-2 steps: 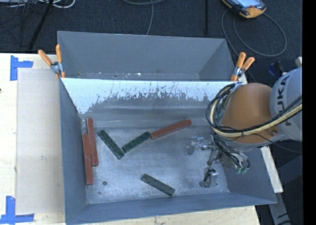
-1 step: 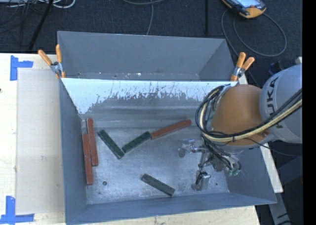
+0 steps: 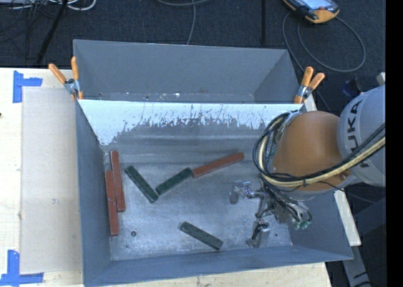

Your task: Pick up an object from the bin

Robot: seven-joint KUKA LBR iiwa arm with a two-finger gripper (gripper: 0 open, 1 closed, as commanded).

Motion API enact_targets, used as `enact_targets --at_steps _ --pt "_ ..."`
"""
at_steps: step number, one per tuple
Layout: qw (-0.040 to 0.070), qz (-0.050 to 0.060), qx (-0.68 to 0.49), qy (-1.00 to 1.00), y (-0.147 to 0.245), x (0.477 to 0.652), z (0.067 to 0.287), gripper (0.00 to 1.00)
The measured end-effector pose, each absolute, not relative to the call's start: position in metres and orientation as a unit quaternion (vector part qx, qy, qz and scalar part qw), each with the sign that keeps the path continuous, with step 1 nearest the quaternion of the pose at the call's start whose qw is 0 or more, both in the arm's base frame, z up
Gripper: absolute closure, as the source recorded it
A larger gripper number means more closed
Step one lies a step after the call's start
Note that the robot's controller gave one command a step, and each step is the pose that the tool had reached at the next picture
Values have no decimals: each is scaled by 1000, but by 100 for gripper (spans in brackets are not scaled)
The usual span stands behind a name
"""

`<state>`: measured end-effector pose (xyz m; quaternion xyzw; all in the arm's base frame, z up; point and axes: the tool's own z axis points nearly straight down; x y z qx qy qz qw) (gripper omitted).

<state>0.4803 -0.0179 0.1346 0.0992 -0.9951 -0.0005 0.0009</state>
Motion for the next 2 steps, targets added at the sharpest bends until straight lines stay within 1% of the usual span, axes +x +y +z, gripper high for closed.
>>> enact_targets --at_steps 1,2 --pt "0 0 132 -991 12 479 142 0" --pt "-2 0 151 -989 54 496 106 0"
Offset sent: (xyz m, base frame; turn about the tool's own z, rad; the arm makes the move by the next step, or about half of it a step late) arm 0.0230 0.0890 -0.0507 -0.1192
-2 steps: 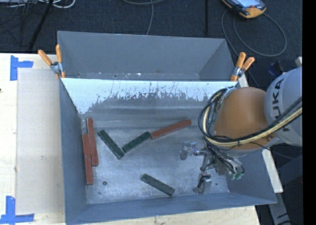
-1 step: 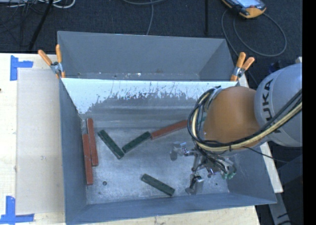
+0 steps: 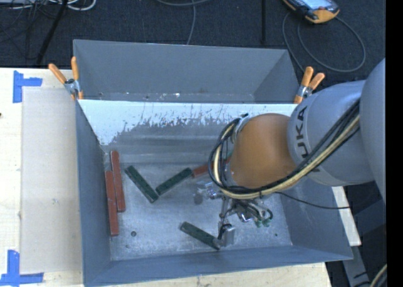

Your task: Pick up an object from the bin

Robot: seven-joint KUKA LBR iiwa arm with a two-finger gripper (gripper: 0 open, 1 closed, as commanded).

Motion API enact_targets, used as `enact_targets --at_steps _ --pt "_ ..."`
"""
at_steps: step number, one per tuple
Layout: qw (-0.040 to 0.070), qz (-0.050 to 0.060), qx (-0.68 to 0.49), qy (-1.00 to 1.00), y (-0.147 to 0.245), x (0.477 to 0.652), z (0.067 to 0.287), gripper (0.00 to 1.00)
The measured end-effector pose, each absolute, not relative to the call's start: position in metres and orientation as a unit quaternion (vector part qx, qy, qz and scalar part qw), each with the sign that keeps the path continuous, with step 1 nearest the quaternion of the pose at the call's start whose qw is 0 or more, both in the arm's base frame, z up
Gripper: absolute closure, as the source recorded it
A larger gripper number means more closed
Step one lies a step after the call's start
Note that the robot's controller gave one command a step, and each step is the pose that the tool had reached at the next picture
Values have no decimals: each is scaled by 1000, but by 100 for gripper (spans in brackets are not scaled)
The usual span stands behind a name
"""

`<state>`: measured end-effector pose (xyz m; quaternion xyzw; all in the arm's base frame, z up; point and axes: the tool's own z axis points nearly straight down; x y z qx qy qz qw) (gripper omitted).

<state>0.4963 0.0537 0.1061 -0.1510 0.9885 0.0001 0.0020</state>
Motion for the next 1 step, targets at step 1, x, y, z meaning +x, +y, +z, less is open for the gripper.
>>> enact_targets --at_steps 1 --pt "-2 0 -70 998 38 490 71 100"
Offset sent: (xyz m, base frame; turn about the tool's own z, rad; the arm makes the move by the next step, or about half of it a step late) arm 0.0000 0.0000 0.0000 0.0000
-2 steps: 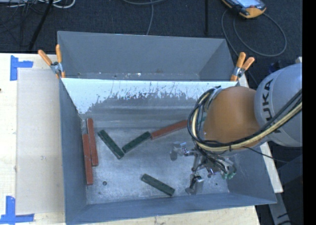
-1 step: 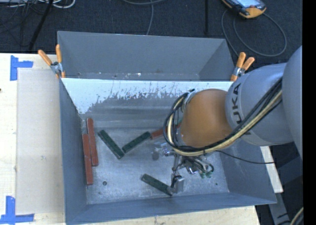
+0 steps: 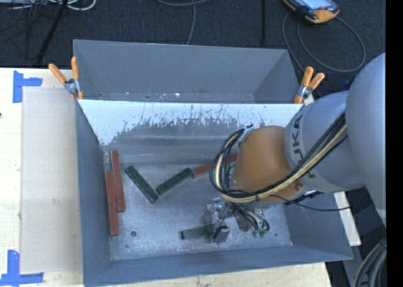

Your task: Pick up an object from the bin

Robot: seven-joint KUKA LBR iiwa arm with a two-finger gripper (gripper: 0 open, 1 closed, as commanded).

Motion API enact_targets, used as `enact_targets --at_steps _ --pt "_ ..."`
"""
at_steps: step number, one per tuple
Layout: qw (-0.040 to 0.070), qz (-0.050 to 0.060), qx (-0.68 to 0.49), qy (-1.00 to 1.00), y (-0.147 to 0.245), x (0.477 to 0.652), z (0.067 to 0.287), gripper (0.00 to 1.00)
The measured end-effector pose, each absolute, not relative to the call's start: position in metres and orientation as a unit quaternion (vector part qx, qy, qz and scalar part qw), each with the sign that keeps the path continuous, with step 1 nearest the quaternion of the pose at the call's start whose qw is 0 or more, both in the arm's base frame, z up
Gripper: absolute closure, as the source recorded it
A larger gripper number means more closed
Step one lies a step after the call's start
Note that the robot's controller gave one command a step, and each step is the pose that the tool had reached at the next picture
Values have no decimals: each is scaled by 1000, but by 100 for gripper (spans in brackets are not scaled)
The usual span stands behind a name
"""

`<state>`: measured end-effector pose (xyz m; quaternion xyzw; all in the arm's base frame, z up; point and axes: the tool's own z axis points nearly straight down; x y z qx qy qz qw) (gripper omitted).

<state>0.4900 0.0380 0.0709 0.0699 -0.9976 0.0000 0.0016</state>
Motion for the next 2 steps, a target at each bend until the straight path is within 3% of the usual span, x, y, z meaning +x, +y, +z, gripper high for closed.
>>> enact_targets --at_steps 1,2 --pt "2 0 71 -998 38 490 71 100" --pt "-1 0 71 -997 71 496 225 100"
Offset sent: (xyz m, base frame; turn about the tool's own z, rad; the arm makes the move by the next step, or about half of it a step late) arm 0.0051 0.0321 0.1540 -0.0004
